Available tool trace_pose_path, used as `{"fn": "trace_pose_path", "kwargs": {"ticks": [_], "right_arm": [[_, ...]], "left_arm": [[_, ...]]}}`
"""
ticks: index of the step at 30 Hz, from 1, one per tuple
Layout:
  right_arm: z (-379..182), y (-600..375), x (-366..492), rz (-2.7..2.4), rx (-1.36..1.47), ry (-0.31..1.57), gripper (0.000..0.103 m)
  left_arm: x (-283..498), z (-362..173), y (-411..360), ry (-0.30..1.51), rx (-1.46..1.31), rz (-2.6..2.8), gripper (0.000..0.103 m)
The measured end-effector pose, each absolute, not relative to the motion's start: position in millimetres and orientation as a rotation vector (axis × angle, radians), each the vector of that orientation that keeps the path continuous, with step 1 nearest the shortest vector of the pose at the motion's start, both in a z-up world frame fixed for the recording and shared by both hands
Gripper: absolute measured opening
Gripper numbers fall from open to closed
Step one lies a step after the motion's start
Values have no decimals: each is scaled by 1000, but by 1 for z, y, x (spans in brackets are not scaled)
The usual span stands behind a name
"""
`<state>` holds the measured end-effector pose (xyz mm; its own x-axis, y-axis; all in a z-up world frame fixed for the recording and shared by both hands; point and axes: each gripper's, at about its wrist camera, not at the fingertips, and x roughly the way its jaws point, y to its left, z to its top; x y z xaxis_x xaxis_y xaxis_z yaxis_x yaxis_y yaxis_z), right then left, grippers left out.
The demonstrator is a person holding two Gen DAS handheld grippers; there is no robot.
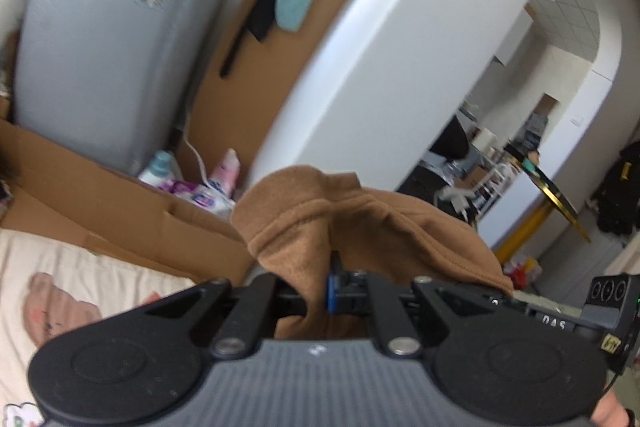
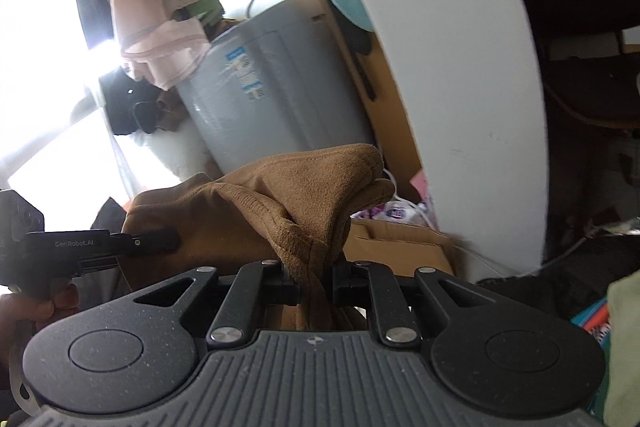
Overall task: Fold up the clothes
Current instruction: 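Carry the folded brown shirt with both tools toward the clothes pile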
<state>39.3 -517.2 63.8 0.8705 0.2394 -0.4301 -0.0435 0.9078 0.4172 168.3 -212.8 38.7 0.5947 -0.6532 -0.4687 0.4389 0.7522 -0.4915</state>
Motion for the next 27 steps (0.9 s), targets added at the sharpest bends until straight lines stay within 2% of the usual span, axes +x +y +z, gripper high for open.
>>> {"fn": "trace_pose_path", "kwargs": {"ticks": [14,27], "right_arm": [[16,-565,-1,-11,419,491,12],[-25,-590,13,-97,408,493,12]], "left_arm": [[192,-30,-283,728,-288,-872,6],[232,-76,-310,765,-300,-954,6]]}}
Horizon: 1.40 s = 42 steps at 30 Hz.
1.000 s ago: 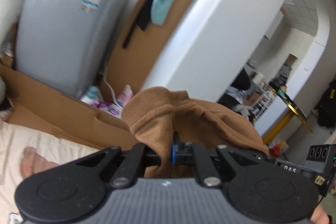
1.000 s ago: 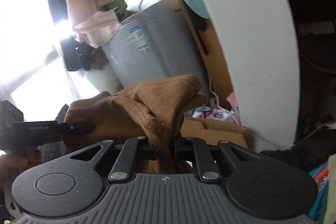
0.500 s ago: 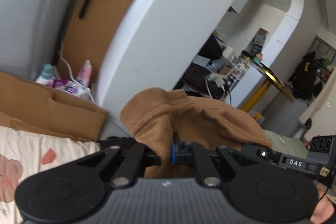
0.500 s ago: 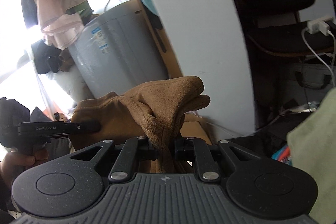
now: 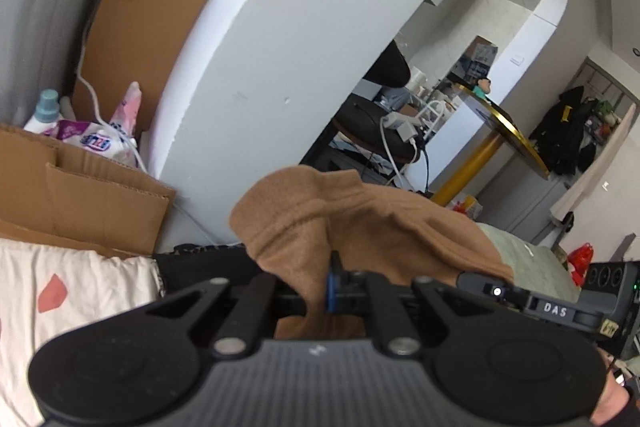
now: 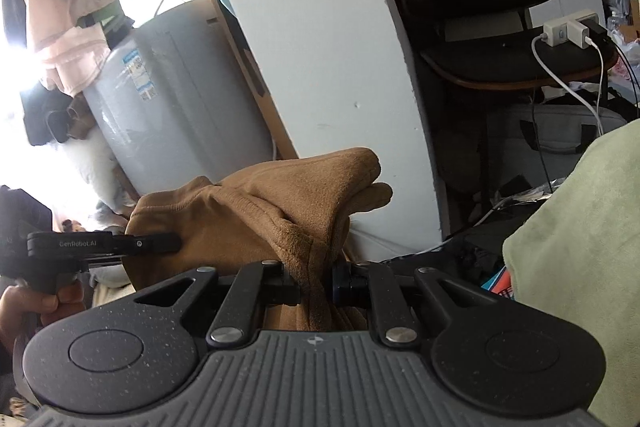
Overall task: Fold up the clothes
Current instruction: 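Carry the folded brown shirt with both tools toward the clothes pile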
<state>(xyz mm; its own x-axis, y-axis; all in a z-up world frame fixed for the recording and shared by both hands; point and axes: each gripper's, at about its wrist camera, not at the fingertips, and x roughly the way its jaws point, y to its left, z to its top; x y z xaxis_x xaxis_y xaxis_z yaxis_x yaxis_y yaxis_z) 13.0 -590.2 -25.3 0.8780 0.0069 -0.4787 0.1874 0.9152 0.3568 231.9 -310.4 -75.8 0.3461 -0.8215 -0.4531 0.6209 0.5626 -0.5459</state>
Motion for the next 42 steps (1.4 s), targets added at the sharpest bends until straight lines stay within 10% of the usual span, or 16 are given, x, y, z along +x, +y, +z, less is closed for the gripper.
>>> {"fn": "trace_pose_path", "kwargs": {"ticks": [42], "right_arm": [[-206,-652,106,-294,328,606,14]], "left_arm": [[345,-259,-367,858,-286,-1081,6]]}}
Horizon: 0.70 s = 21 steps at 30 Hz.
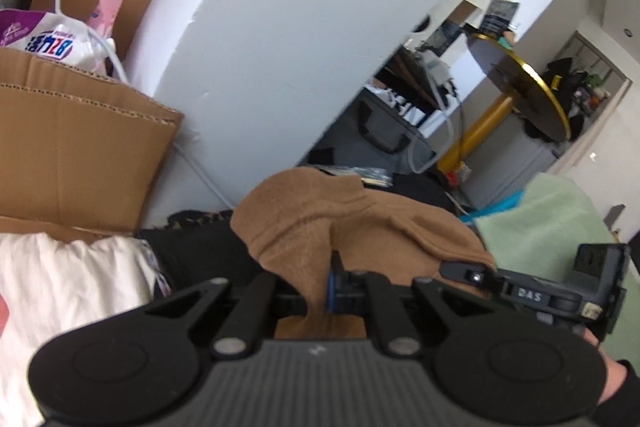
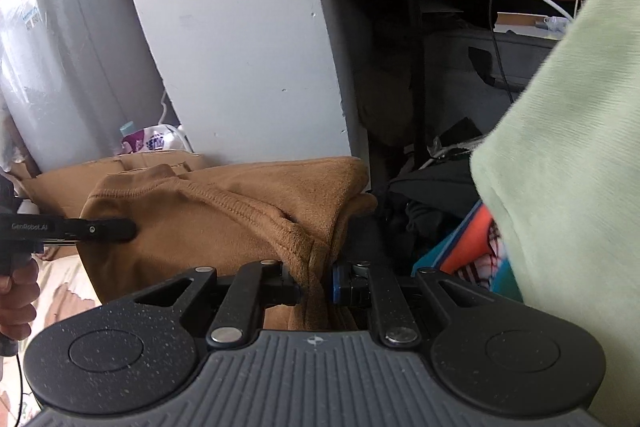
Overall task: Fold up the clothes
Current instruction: 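Carry the folded brown shirt with both tools toward the clothes pile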
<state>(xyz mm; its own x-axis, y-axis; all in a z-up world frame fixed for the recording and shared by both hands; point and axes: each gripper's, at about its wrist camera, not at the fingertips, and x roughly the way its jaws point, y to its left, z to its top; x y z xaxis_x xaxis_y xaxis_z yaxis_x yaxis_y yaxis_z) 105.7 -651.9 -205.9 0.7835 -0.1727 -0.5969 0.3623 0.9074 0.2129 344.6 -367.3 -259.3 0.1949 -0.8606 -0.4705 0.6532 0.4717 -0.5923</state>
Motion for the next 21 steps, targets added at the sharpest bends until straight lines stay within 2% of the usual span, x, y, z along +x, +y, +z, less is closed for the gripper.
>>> {"fn": "trace_pose_path", "kwargs": {"ticks": [21], "right_arm": [[-287,-688,194,-350,220,703,14]], "left_arm": [[408,-315,-425,924,-88,-864,9]]}}
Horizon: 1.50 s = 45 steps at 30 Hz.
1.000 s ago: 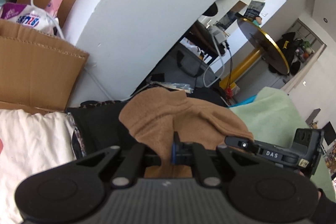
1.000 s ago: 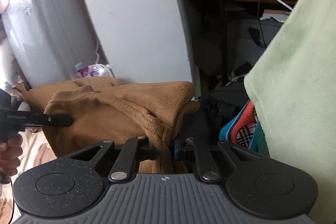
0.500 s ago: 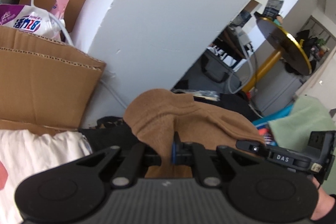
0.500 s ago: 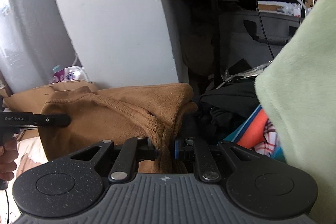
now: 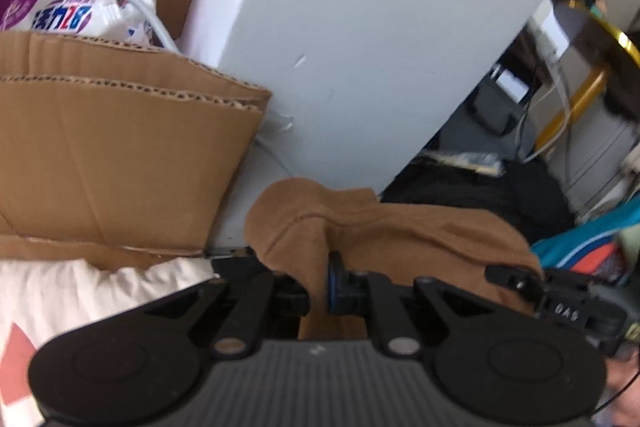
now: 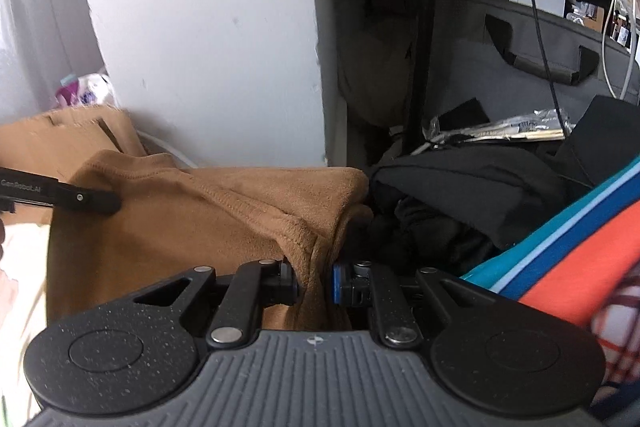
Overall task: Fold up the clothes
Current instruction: 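Carry the folded brown shirt with both tools toward the clothes pile, then lower the brown shirt onto the clothes pile and open both tools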
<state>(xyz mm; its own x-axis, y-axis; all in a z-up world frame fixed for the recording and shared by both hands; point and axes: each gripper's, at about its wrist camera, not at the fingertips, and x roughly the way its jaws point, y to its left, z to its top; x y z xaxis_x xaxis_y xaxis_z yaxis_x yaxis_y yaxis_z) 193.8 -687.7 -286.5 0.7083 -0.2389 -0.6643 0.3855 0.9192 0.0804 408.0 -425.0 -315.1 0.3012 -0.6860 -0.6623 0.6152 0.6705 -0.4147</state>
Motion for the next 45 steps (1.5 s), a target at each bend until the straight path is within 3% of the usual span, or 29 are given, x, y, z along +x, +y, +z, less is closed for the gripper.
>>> {"fn": "trace_pose_path", "kwargs": {"ticks": [3,8,12,17,19,20,25,30,32,34,36,45], "right_arm": [[-297,-693,202,-357,210,723,15],[-306,-701,215,-368,183,758,25],[-314,-711,224,-363,181,772,30],[-320,-718,234,-362,159,791,46],[-317,-717,236,-365,138,789,46],[-315,-716,237,-367,127,789,46],[-297,-712,226,-371,86,716,54],[-285,-713,218,-374,133,650,53],[-283,-709,220,-352,136,646,41],[-284,-705,226,-320,144,663,25],[-291,-701,234,-303,135,698,25],[-326,-718,268,-333,207,815,25]], "left_arm": [[411,-320,-431,914,-78,-823,11],[408,-332,-433,887,-45,-775,14],[407,-334,-429,901,-52,-752,26],[406,-328,-421,900,-27,-743,41],[405,-324,-416,891,-20,-729,55],[402,-321,-411,879,-16,-724,56],[396,-318,-401,873,-14,-733,56],[384,-311,-400,821,15,-754,54],[379,-309,-402,797,36,-761,52],[376,-309,-405,789,48,-765,41],[375,-310,-408,790,49,-772,35],[370,-319,-409,797,53,-777,35]]}}
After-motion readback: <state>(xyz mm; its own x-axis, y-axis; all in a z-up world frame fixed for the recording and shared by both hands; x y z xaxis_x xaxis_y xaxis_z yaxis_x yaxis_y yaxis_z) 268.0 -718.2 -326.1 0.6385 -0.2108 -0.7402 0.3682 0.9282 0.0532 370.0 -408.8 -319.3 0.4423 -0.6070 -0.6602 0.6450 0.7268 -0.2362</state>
